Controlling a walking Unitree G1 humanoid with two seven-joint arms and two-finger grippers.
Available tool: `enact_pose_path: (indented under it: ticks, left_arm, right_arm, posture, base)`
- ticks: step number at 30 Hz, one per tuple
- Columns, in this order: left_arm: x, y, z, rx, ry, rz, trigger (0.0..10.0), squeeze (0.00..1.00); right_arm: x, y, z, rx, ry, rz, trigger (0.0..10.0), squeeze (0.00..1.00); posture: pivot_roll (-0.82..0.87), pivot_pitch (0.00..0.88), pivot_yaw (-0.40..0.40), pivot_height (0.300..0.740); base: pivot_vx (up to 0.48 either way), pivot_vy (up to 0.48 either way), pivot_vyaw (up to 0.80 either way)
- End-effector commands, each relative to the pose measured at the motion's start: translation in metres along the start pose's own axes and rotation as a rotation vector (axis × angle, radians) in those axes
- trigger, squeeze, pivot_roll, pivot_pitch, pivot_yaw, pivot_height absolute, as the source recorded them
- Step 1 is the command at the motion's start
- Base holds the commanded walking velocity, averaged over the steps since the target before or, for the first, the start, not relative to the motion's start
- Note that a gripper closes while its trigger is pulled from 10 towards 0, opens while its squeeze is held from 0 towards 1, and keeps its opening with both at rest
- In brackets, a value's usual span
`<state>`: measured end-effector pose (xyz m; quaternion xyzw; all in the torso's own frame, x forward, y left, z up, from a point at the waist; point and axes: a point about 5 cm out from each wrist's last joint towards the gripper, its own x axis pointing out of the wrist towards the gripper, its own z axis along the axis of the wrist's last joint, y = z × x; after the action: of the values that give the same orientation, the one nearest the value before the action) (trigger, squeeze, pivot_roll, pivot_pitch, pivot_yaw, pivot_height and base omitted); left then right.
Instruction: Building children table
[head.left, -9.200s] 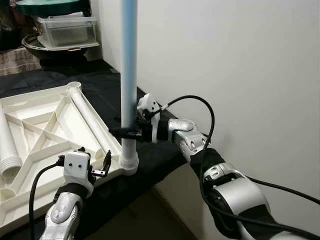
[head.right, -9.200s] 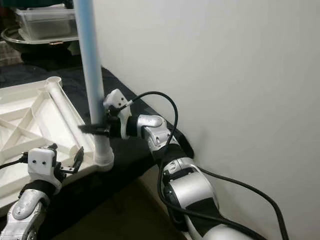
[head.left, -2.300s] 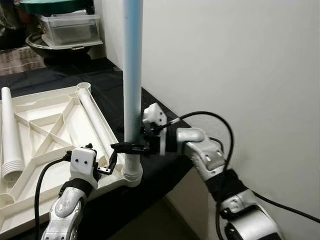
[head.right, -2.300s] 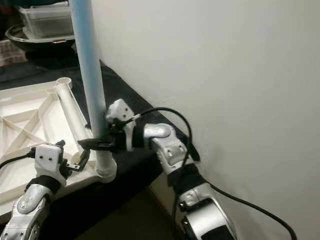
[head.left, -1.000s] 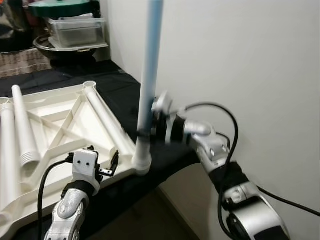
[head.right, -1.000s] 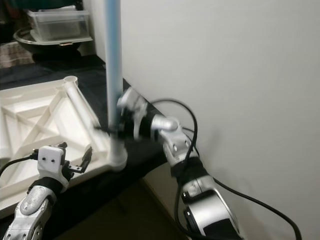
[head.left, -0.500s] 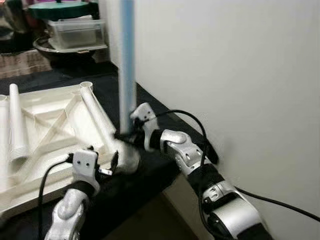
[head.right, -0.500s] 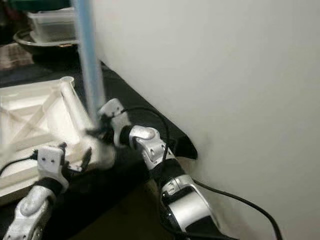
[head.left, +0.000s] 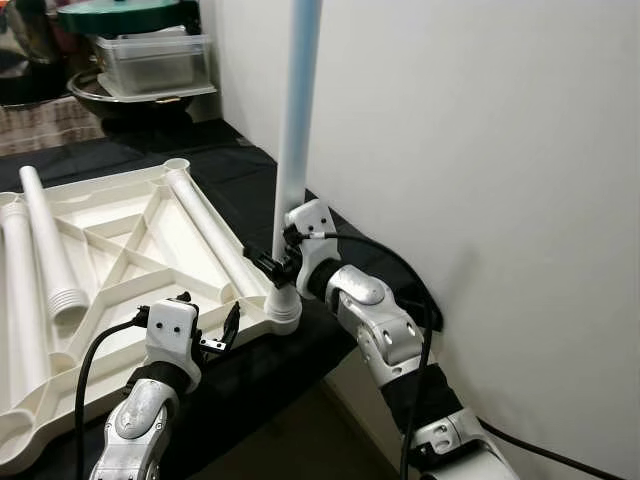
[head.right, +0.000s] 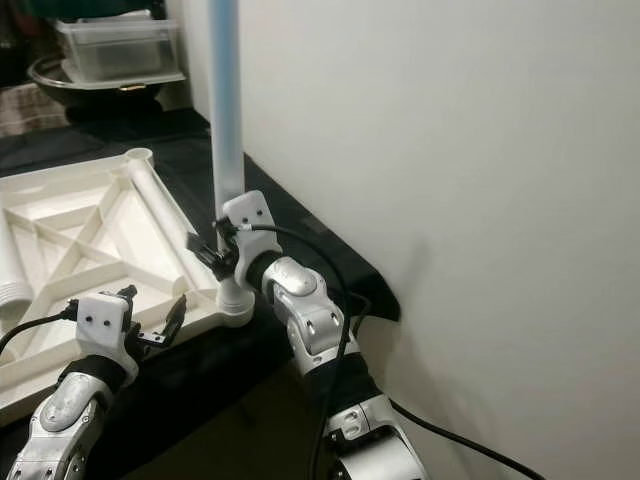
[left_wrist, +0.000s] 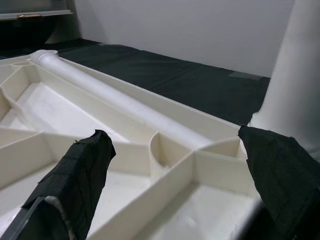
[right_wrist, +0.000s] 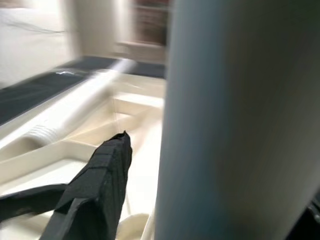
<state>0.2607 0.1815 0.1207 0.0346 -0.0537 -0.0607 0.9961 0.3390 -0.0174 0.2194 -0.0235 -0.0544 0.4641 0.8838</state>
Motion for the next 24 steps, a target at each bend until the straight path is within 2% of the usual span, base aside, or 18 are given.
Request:
enact_pose_path:
  ticks: [1,2,4,5,8,9,10,11,13,14,15,16,17,18,19,21,23,24]
  left_arm:
    - [-0.002,0.001,-0.003,0.002,0.017,-0.001,10.0,0.00]
    - [-0.002,0.001,-0.003,0.002,0.017,-0.001,10.0,0.00]
    - [-0.002,0.000,-0.003,0.000,0.018,-0.002,10.0,0.00]
    - [-0.003,0.000,-0.003,0.000,0.018,-0.003,10.0,0.00]
    - [-0.002,-0.001,-0.003,0.002,0.016,-0.002,10.0,0.00]
    - [-0.002,0.001,-0.002,0.004,0.014,0.005,10.0,0.00]
    - [-0.002,0.001,-0.002,0.004,0.014,0.005,10.0,0.00]
    - [-0.003,0.003,-0.002,0.005,0.013,0.013,10.0,0.00]
    - [-0.004,0.005,-0.002,0.008,0.014,0.018,10.0,0.00]
    - [-0.004,0.005,-0.002,0.008,0.014,0.018,10.0,0.00]
    - [-0.005,0.005,-0.003,0.009,0.018,0.017,10.0,0.00]
    - [-0.005,0.005,-0.003,0.009,0.018,0.017,10.0,0.00]
    - [-0.006,0.004,-0.003,0.009,0.021,0.015,10.0,0.00]
    - [-0.006,0.004,-0.003,0.009,0.021,0.015,10.0,0.00]
    - [-0.005,0.004,-0.004,0.009,0.024,0.012,10.0,0.00]
    - [-0.005,0.004,-0.005,0.009,0.025,0.011,10.0,0.00]
    - [-0.003,0.003,-0.004,0.008,0.022,0.007,10.0,0.00]
    - [-0.003,0.002,-0.004,0.008,0.021,0.005,10.0,0.00]
  right_arm:
    - [-0.002,0.023,0.028,-0.084,-0.126,0.313,10.0,0.00]
    - [-0.002,0.023,0.028,-0.084,-0.126,0.313,10.0,0.00]
    - [-0.019,0.030,0.032,-0.145,-0.152,0.552,10.0,0.00]
    - [-0.024,0.031,0.032,-0.158,-0.151,0.611,10.0,0.00]
    - [-0.022,0.035,0.030,-0.132,-0.134,0.640,10.0,0.00]
    - [-0.024,0.044,0.025,-0.124,-0.117,0.688,4.2,0.00]
    - [-0.024,0.044,0.025,-0.124,-0.117,0.688,4.2,0.00]
    - [-0.026,0.052,0.017,-0.110,-0.094,0.717,0.0,0.00]
    - [-0.023,0.056,0.002,-0.101,-0.024,0.677,0.0,0.00]
    - [-0.023,0.056,0.002,-0.101,-0.024,0.677,0.0,0.00]
    - [-0.014,0.048,-0.007,-0.085,0.039,0.556,0.0,0.00]
    - [-0.014,0.048,-0.007,-0.085,0.039,0.556,0.0,0.00]
    - [-0.007,0.037,-0.016,-0.050,0.102,0.421,0.0,0.00]
    - [-0.007,0.037,-0.016,-0.050,0.102,0.421,0.0,0.00]
    - [-0.003,0.021,-0.027,0.000,0.174,0.248,0.0,0.00]
    - [-0.004,0.018,-0.029,0.013,0.186,0.213,0.0,0.00]
    - [-0.005,0.002,-0.034,0.060,0.224,0.055,0.0,0.00]
    - [-0.007,-0.010,-0.038,0.086,0.245,-0.089,0.0,0.00]
  posture:
    - [0.09,0.000,-0.102,0.740]
    - [0.09,0.000,-0.102,0.740]
    - [0.10,0.000,-0.103,0.740]
    - [0.10,0.000,-0.103,0.740]
    - [0.11,0.000,-0.115,0.740]
    - [0.11,0.000,-0.117,0.740]
    - [0.11,0.000,-0.117,0.740]
    - [0.12,0.000,-0.119,0.740]
    - [0.12,0.000,-0.116,0.740]
    - [0.12,0.000,-0.116,0.740]
    - [0.11,0.000,-0.112,0.740]
    - [0.11,0.000,-0.112,0.740]
    - [0.11,0.000,-0.110,0.740]
    - [0.11,0.000,-0.110,0.740]
    - [0.10,0.000,-0.107,0.740]
    - [0.10,0.000,-0.107,0.740]
    - [0.09,0.000,-0.101,0.740]
    - [0.09,0.000,-0.101,0.740]
  base:
    - [0.000,0.000,0.00]
    - [0.000,0.000,0.00]
    - [0.000,0.000,0.00]
    - [0.000,0.000,0.00]
    - [0.000,0.000,0.00]
    - [0.000,0.000,0.00]
    - [0.000,0.000,0.00]
    - [0.000,0.000,0.00]
    - [0.000,0.000,0.00]
    - [0.000,0.000,0.00]
    - [0.000,0.000,0.00]
    - [0.000,0.000,0.00]
    - [0.000,0.000,0.00]
    - [0.000,0.000,0.00]
    - [0.000,0.000,0.00]
    - [0.000,0.000,0.00]
    - [0.000,0.000,0.00]
    - [0.000,0.000,0.00]
